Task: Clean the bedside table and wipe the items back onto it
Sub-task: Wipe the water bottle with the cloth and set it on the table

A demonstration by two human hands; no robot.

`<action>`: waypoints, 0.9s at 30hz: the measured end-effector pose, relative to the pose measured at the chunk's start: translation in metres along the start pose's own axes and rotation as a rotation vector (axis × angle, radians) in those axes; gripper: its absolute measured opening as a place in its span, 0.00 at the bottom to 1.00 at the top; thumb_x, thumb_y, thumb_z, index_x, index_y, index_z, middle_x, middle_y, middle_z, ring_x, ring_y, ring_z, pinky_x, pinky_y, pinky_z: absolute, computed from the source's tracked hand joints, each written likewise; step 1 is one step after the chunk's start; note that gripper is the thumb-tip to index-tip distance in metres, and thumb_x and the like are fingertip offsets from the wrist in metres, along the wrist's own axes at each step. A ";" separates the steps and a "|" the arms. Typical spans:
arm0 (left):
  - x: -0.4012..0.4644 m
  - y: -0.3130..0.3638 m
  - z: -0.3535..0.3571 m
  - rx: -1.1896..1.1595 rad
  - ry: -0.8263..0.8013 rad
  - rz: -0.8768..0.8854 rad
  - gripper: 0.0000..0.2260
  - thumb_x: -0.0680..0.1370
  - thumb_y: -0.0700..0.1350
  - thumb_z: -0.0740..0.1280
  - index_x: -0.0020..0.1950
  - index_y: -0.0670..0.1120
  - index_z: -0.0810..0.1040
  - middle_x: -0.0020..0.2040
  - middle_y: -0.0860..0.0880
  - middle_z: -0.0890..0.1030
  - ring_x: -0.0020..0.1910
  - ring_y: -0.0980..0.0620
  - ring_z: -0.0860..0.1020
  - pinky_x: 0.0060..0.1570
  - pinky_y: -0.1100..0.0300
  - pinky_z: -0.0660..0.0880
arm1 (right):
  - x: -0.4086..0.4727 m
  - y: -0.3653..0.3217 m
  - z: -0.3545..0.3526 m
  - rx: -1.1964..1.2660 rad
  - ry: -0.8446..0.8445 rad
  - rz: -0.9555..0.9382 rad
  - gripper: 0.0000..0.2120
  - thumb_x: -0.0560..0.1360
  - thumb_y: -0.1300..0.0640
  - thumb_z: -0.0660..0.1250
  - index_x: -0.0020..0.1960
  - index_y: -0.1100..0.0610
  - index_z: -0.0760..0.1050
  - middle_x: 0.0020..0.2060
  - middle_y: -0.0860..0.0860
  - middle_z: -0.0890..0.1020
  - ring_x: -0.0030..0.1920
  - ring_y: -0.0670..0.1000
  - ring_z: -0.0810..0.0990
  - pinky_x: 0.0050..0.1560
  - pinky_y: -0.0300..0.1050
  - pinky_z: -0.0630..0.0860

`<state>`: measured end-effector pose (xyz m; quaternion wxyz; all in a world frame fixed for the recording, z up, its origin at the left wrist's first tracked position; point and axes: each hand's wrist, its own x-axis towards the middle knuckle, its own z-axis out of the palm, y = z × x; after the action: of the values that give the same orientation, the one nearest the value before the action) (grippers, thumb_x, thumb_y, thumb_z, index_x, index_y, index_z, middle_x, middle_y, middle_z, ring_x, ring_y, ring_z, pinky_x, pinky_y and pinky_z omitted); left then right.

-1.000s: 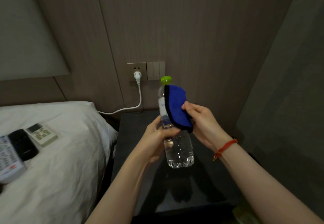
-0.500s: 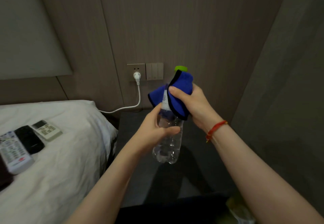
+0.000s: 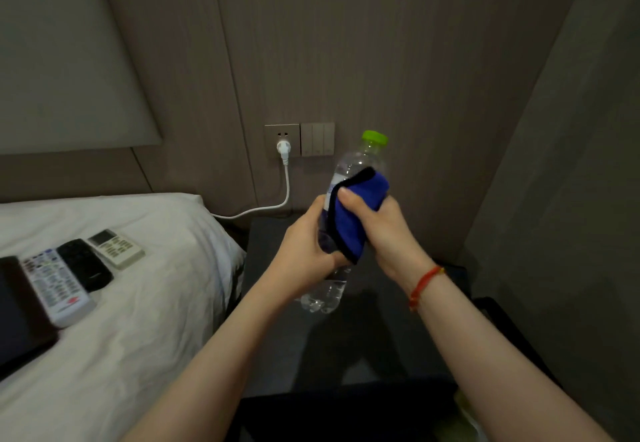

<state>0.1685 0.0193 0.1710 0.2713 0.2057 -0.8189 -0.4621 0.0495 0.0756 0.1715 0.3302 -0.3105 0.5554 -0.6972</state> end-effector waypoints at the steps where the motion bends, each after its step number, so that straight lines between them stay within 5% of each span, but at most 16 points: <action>1: -0.001 0.002 0.000 0.015 -0.003 0.001 0.28 0.68 0.38 0.74 0.64 0.50 0.69 0.51 0.54 0.80 0.50 0.58 0.79 0.52 0.60 0.77 | 0.004 -0.008 -0.001 0.030 0.002 -0.015 0.14 0.70 0.53 0.71 0.53 0.56 0.75 0.47 0.53 0.82 0.49 0.52 0.82 0.46 0.43 0.78; 6: -0.004 0.008 -0.006 0.058 -0.054 -0.010 0.33 0.69 0.41 0.74 0.69 0.54 0.64 0.61 0.56 0.75 0.61 0.57 0.74 0.63 0.56 0.71 | 0.010 -0.031 -0.001 0.210 0.051 -0.032 0.09 0.72 0.53 0.67 0.50 0.56 0.75 0.45 0.54 0.81 0.47 0.54 0.81 0.50 0.49 0.78; 10: -0.009 0.004 -0.012 -0.064 -0.088 -0.014 0.28 0.68 0.38 0.74 0.60 0.61 0.69 0.56 0.57 0.79 0.57 0.58 0.78 0.60 0.54 0.74 | 0.001 -0.025 0.002 0.194 0.023 -0.025 0.16 0.72 0.47 0.66 0.53 0.57 0.75 0.49 0.58 0.82 0.50 0.56 0.81 0.52 0.51 0.79; 14: -0.011 -0.007 -0.011 -0.365 -0.028 -0.071 0.26 0.65 0.32 0.72 0.60 0.48 0.75 0.49 0.52 0.83 0.50 0.56 0.82 0.48 0.62 0.78 | -0.023 0.013 0.006 0.120 -0.171 0.047 0.17 0.70 0.46 0.64 0.55 0.53 0.76 0.50 0.53 0.84 0.55 0.53 0.81 0.56 0.46 0.78; 17: -0.012 -0.011 -0.008 -0.481 -0.026 -0.092 0.25 0.70 0.27 0.68 0.64 0.45 0.73 0.53 0.49 0.82 0.50 0.58 0.82 0.47 0.65 0.77 | -0.038 0.031 0.002 0.185 -0.258 0.129 0.16 0.71 0.47 0.60 0.56 0.50 0.75 0.49 0.48 0.85 0.53 0.48 0.82 0.52 0.39 0.79; 23: -0.011 -0.019 -0.004 -0.715 0.019 -0.138 0.23 0.68 0.32 0.70 0.62 0.46 0.74 0.51 0.49 0.83 0.53 0.53 0.81 0.51 0.62 0.78 | -0.049 0.046 -0.008 0.036 -0.291 0.211 0.18 0.71 0.46 0.68 0.56 0.55 0.76 0.52 0.53 0.84 0.54 0.51 0.82 0.56 0.45 0.77; 27: -0.006 -0.019 -0.003 -0.879 0.024 -0.220 0.26 0.68 0.35 0.69 0.66 0.43 0.72 0.52 0.46 0.82 0.52 0.51 0.82 0.47 0.61 0.79 | -0.045 0.035 -0.013 -0.168 -0.237 0.155 0.09 0.71 0.54 0.70 0.51 0.52 0.77 0.46 0.50 0.84 0.48 0.49 0.83 0.44 0.36 0.77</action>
<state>0.1765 0.0115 0.1549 0.2917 0.1624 -0.5151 -0.7894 0.0696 0.1132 0.1315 0.4189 -0.3734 0.5912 -0.5793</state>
